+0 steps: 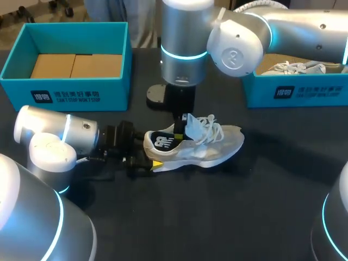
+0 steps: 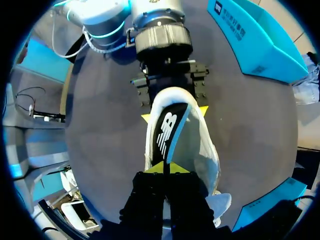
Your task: Take the shoe out of the shoebox, open the shoe tongue, remove and reinsert the insole, then place the shoe into the shoebox
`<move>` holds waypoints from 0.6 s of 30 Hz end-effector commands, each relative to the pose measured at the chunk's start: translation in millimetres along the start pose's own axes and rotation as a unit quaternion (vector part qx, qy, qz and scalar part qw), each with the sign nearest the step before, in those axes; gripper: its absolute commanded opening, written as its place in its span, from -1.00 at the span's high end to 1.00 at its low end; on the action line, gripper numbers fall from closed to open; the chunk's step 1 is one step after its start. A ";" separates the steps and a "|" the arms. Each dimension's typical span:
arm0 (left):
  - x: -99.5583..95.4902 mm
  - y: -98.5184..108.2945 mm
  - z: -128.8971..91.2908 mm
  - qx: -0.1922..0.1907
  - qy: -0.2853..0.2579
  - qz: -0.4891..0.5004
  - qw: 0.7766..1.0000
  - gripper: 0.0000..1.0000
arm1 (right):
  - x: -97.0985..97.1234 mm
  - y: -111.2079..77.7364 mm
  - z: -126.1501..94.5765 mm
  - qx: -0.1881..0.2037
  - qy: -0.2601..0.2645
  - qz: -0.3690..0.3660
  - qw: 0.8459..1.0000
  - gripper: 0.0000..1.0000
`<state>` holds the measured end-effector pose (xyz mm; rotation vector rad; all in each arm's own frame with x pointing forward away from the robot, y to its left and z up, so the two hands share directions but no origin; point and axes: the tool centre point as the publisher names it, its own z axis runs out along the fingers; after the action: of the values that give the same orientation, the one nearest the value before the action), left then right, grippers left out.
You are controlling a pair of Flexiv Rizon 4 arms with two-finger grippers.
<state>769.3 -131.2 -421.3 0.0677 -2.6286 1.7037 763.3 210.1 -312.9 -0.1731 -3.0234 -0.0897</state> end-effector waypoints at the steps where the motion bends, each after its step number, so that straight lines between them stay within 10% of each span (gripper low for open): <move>1: 0.2 3.8 5.0 0.001 -0.001 0.000 1.000 1.00 | 1.3 8.1 -1.9 0.003 -0.001 0.002 1.000 1.00; 18: 0.2 3.8 5.0 0.001 -0.001 0.000 1.000 1.00 | -12.2 -6.0 15.0 0.007 -0.004 0.011 1.000 1.00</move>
<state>769.2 -132.1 -422.1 0.0665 -2.6283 1.7036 772.3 205.6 -325.1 -0.2037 -3.0287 -0.0492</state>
